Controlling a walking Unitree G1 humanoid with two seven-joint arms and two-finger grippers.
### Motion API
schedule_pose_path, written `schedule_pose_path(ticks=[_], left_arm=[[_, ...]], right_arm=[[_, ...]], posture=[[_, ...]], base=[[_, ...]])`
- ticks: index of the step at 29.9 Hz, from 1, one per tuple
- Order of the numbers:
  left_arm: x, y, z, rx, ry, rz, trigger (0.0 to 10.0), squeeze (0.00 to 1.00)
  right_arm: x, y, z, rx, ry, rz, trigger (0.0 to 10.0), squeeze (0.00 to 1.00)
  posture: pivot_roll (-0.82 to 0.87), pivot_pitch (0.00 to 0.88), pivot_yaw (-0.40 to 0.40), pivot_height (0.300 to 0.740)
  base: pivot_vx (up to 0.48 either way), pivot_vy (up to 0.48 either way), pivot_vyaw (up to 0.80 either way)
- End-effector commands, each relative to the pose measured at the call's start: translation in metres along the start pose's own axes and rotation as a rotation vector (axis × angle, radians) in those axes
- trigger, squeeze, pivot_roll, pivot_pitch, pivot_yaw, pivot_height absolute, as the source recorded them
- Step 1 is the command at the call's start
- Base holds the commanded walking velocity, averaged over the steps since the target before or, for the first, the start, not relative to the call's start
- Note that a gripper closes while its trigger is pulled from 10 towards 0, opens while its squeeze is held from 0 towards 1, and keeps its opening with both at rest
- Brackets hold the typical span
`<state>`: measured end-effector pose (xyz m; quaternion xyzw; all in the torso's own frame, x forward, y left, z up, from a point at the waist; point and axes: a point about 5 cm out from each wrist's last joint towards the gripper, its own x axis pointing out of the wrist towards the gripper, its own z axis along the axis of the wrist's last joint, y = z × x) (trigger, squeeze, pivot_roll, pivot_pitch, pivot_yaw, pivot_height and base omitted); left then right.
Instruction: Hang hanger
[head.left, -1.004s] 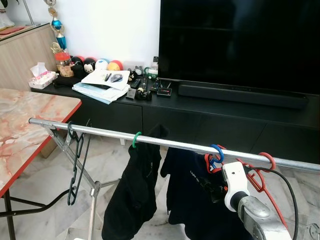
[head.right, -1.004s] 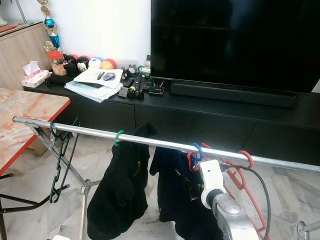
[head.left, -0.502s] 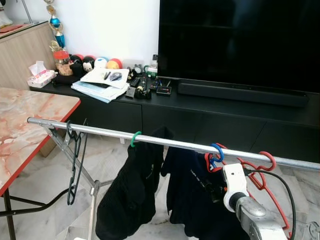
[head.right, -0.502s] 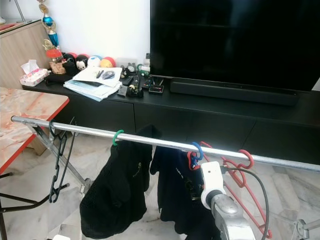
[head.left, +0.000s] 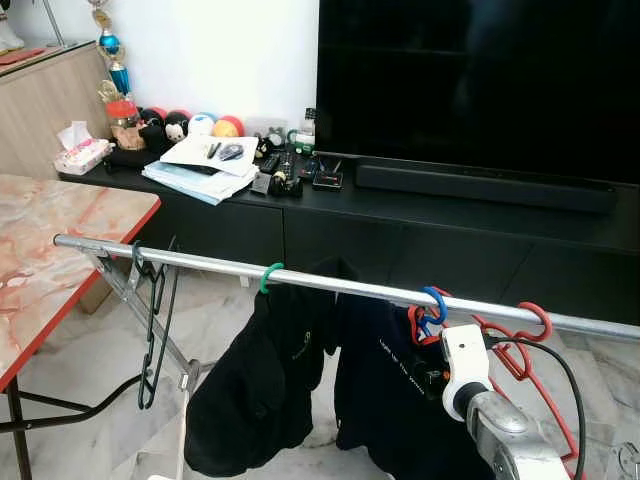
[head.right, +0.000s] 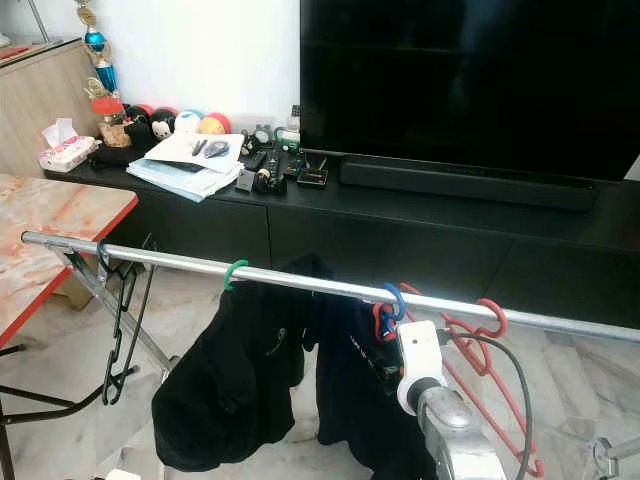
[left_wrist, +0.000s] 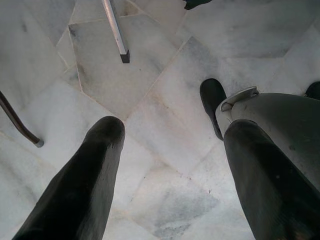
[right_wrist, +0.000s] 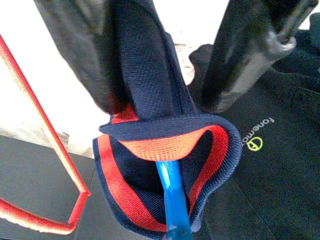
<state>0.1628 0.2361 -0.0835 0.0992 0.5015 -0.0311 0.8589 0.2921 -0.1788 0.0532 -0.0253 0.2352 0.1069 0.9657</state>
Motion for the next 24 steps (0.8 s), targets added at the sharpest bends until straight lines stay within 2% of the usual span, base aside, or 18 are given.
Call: schedule_pose_path(ticks=[1, 24], left_arm=[[0.0002, -0.0016, -0.0021, 0.021, 0.023, -0.008, 10.0, 0.00], [0.0003, -0.0028, -0.0033, 0.025, 0.031, -0.020, 10.0, 0.00]], right_arm=[[0.0008, 0.0002, -0.0010, 0.005, 0.005, 0.004, 0.0, 0.00], [0.0003, 0.0076, -0.0031, 0.021, -0.004, -0.002, 0.0, 0.00]], posture=[[-0.03, 0.042, 0.009, 0.740], [-0.03, 0.039, 0.002, 0.740]], base=[[0.000, 0.000, 0.00], [0.000, 0.000, 0.00]])
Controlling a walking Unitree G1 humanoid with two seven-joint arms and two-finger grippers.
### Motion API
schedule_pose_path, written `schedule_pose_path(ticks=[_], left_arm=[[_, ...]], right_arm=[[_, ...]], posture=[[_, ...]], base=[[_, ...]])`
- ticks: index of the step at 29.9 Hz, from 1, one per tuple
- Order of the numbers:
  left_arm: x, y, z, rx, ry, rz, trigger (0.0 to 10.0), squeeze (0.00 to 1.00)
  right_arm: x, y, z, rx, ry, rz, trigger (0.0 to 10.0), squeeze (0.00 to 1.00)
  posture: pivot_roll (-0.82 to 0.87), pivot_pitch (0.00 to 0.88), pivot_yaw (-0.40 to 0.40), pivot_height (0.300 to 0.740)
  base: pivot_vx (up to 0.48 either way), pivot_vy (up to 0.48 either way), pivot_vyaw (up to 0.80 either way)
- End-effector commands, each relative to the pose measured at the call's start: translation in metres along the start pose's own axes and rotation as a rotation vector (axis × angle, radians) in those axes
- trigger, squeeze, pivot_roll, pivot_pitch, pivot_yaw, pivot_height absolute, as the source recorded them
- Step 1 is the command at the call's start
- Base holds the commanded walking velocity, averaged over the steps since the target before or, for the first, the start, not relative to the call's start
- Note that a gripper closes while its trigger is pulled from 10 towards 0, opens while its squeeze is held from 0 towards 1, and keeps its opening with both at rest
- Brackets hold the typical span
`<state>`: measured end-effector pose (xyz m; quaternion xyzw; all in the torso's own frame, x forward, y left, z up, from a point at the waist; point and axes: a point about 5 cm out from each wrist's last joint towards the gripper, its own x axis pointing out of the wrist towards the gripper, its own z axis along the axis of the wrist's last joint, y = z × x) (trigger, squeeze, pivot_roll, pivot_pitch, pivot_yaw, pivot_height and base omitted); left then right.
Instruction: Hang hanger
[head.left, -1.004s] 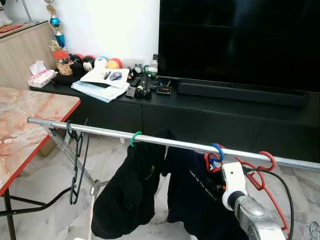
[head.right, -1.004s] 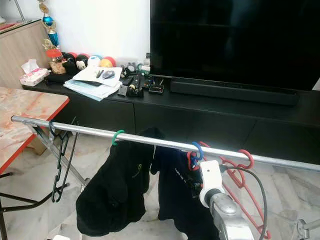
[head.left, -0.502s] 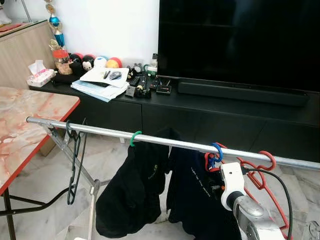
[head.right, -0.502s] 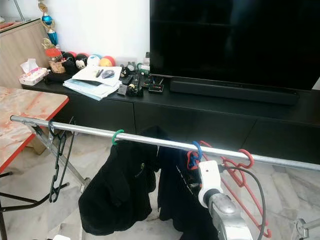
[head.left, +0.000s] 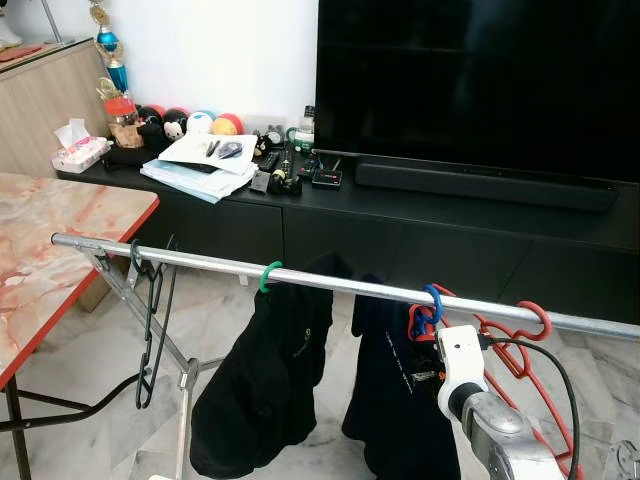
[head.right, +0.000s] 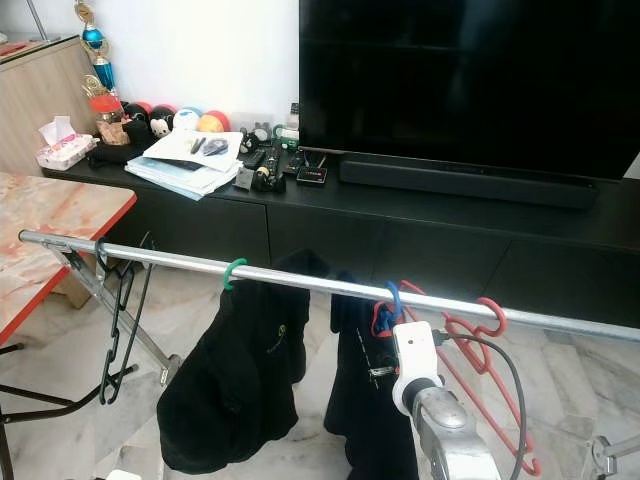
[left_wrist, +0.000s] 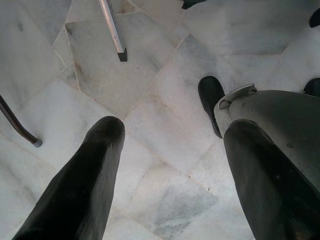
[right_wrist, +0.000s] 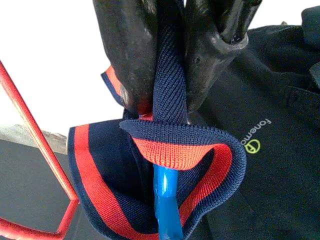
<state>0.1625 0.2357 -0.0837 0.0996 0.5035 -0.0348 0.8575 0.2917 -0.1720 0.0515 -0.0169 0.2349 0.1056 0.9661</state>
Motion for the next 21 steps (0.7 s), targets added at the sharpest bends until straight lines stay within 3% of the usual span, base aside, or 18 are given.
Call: schedule_pose_path(ticks=[1, 6, 14, 21], left_arm=[[0.000, -0.002, -0.003, 0.021, 0.027, -0.013, 10.0, 0.00], [0.000, -0.002, -0.003, 0.025, 0.028, -0.017, 10.0, 0.00], [0.000, -0.002, -0.004, 0.037, 0.030, -0.019, 10.0, 0.00], [0.000, -0.002, -0.004, 0.043, 0.031, -0.022, 10.0, 0.00]], right_arm=[[-0.002, 0.001, -0.002, 0.006, -0.003, -0.004, 0.0, 0.00], [-0.004, 0.003, -0.002, 0.023, -0.037, -0.020, 0.0, 0.00], [-0.017, 0.003, 0.016, 0.080, -0.254, -0.092, 0.0, 0.00], [-0.029, 0.003, 0.022, 0.093, -0.342, -0.113, 0.0, 0.00]], posture=[[-0.03, 0.039, 0.002, 0.740], [-0.03, 0.041, 0.003, 0.740], [-0.04, 0.044, 0.004, 0.740], [-0.04, 0.048, 0.003, 0.740]], base=[[0.000, 0.000, 0.00], [0.000, 0.000, 0.00], [0.000, 0.000, 0.00], [0.000, 0.000, 0.00]])
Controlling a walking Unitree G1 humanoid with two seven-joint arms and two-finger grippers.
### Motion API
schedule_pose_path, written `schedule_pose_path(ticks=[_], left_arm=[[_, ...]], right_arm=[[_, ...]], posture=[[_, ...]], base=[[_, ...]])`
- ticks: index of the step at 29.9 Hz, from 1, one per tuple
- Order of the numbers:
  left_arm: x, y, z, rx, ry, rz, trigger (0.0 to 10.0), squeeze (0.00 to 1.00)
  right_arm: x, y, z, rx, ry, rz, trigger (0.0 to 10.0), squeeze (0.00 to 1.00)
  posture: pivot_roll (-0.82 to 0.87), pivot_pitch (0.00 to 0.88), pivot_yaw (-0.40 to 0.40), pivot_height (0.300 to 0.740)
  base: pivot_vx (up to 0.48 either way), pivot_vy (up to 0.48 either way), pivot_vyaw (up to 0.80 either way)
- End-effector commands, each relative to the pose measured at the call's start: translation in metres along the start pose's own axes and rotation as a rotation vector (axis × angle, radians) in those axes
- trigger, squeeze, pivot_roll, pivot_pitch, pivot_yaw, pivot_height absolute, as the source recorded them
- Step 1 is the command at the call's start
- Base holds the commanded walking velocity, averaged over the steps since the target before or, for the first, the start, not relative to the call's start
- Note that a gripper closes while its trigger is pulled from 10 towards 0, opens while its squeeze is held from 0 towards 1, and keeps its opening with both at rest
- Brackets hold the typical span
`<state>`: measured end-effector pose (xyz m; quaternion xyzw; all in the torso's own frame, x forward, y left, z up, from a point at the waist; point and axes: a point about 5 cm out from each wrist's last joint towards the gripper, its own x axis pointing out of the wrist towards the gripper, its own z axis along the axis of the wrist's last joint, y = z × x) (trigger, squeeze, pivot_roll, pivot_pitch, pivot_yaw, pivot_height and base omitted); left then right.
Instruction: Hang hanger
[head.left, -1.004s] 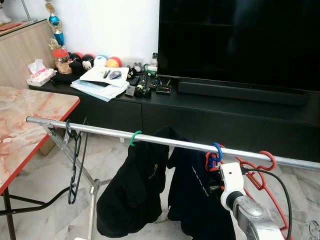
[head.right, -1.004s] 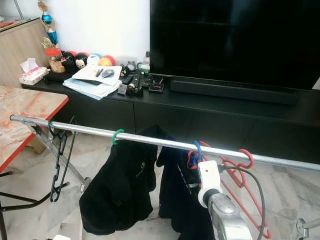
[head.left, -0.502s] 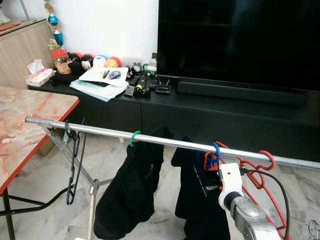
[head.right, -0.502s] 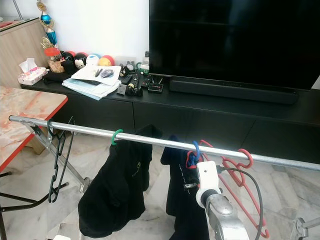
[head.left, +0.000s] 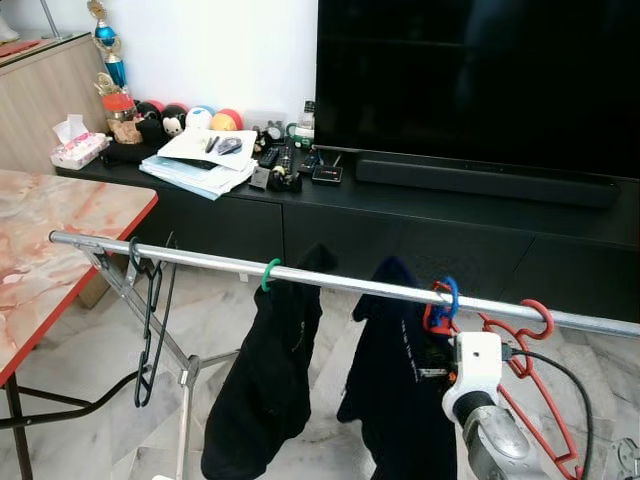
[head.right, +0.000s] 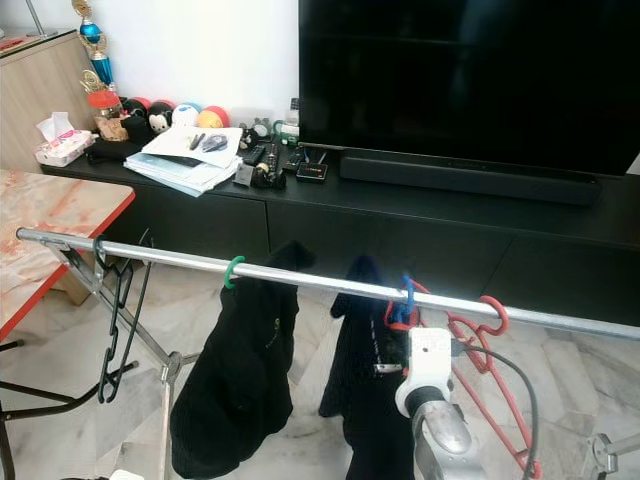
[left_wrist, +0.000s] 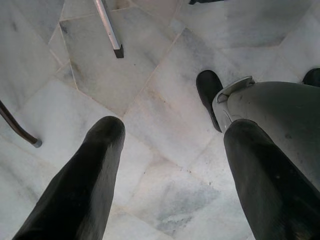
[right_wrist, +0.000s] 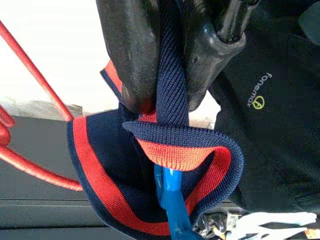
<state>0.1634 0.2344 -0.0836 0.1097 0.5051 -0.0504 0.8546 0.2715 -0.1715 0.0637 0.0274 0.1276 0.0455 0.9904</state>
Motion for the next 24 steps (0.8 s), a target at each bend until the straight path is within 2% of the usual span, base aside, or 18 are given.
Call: schedule_pose_path(ticks=[1, 6, 8, 11, 14, 19, 20, 21, 24], left_arm=[[0.000, -0.001, -0.005, 0.011, 0.028, -0.006, 10.0, 0.00], [0.000, -0.001, -0.005, 0.016, 0.029, -0.010, 10.0, 0.00], [0.000, -0.001, -0.005, 0.017, 0.029, -0.011, 10.0, 0.00], [0.000, -0.001, -0.004, 0.022, 0.028, -0.013, 10.0, 0.00], [0.000, -0.001, -0.004, 0.026, 0.028, -0.015, 10.0, 0.00], [0.000, -0.001, -0.003, 0.029, 0.024, -0.021, 10.0, 0.00], [0.000, -0.002, -0.003, 0.026, 0.021, -0.022, 10.0, 0.00], [0.000, -0.002, -0.003, 0.024, 0.020, -0.023, 10.0, 0.00], [0.000, -0.002, -0.002, 0.019, 0.020, -0.021, 10.0, 0.00]], right_arm=[[-0.004, 0.000, 0.022, 0.009, -0.121, -0.005, 0.0, 0.00], [-0.023, 0.001, 0.011, -0.031, -0.105, 0.001, 0.0, 0.00], [-0.025, 0.001, 0.009, -0.029, -0.100, 0.001, 0.0, 0.00], [-0.042, -0.001, -0.007, -0.034, -0.036, -0.006, 0.0, 0.00], [-0.051, -0.002, -0.020, -0.049, 0.022, -0.005, 0.0, 0.00], [-0.052, -0.006, -0.031, -0.048, 0.069, -0.024, 0.0, 0.00], [-0.050, -0.006, -0.032, -0.049, 0.076, -0.031, 8.8, 0.00], [-0.048, -0.007, -0.033, -0.046, 0.082, -0.038, 10.0, 0.00], [-0.041, -0.008, -0.031, -0.037, 0.086, -0.043, 10.0, 0.00]], posture=[[-0.04, 0.048, 0.003, 0.740], [-0.05, 0.048, -0.001, 0.740], [-0.05, 0.048, -0.001, 0.740], [-0.05, 0.049, 0.001, 0.740], [-0.06, 0.049, 0.002, 0.740], [-0.06, 0.046, 0.002, 0.740], [-0.05, 0.044, 0.002, 0.740], [-0.05, 0.044, 0.002, 0.740], [-0.05, 0.042, -0.002, 0.740]], base=[[0.000, 0.000, 0.00], [0.000, 0.000, 0.00], [0.000, 0.000, 0.00], [0.000, 0.000, 0.00], [0.000, 0.000, 0.00], [0.000, 0.000, 0.00], [0.000, 0.000, 0.00], [0.000, 0.000, 0.00], [-0.195, 0.000, 0.00]])
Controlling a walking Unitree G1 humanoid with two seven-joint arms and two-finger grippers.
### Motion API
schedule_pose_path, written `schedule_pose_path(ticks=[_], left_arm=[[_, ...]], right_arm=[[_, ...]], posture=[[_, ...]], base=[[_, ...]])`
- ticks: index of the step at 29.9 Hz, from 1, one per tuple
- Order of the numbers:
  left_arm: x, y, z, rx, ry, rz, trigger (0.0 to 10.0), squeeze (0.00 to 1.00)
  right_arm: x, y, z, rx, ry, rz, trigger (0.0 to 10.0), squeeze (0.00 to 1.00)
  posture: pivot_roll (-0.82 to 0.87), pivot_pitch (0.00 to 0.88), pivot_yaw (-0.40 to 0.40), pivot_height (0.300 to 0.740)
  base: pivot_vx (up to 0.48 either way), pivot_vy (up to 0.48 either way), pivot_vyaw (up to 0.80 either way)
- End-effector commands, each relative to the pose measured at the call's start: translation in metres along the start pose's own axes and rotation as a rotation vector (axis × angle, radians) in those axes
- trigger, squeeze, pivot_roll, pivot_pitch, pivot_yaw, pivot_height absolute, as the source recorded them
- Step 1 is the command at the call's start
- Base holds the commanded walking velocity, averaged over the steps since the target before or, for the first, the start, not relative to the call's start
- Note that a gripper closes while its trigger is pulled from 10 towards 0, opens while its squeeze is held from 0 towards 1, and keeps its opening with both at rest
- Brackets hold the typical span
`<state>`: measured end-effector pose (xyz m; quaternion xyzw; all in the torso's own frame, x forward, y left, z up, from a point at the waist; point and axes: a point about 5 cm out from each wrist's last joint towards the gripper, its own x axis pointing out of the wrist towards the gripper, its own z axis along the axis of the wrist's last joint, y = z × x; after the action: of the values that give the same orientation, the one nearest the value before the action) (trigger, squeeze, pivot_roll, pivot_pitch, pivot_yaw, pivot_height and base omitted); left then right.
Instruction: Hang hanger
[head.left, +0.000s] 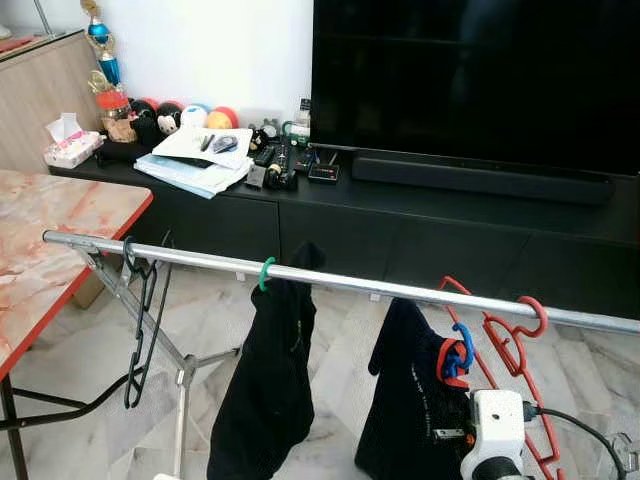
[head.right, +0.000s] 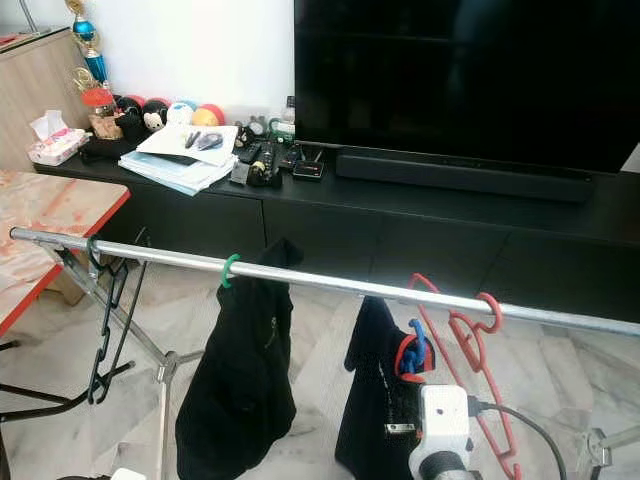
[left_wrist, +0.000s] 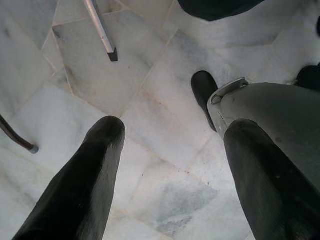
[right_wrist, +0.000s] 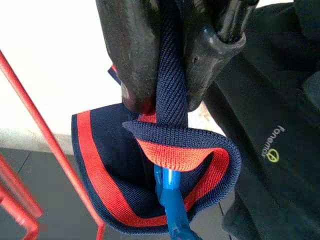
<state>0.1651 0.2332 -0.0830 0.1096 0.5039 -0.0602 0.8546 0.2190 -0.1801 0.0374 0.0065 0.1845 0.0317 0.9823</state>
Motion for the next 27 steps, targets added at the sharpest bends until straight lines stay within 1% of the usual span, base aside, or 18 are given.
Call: schedule_pose_path(ticks=[1, 8, 10, 16, 27], left_arm=[[0.000, -0.001, -0.004, 0.007, 0.024, -0.004, 10.0, 0.00], [0.000, -0.001, -0.004, 0.004, 0.024, -0.007, 10.0, 0.00], [0.000, -0.001, -0.004, 0.012, 0.028, -0.011, 10.0, 0.00], [-0.001, -0.001, -0.005, -0.003, 0.023, -0.012, 10.0, 0.00], [-0.001, -0.001, -0.007, 0.015, 0.025, -0.020, 10.0, 0.00]], right_arm=[[0.005, -0.002, 0.009, 0.005, -0.036, -0.009, 10.0, 0.00], [0.014, -0.005, 0.014, 0.042, -0.049, -0.046, 10.0, 0.00], [0.015, -0.003, 0.010, 0.043, -0.038, -0.058, 10.0, 0.00], [0.016, -0.001, 0.007, 0.056, -0.034, -0.058, 10.0, 0.00], [0.019, -0.002, 0.008, 0.063, -0.040, -0.075, 10.0, 0.00]], posture=[[-0.05, 0.042, -0.002, 0.740], [-0.05, 0.052, 0.001, 0.740], [-0.05, 0.047, 0.004, 0.740], [-0.06, 0.035, 0.019, 0.740], [-0.07, 0.011, 0.030, 0.740]], base=[[-0.296, 0.000, 0.00], [-0.299, 0.000, 0.00], [-0.300, 0.000, 0.00], [-0.297, 0.000, 0.00], [-0.298, 0.000, 0.00]])
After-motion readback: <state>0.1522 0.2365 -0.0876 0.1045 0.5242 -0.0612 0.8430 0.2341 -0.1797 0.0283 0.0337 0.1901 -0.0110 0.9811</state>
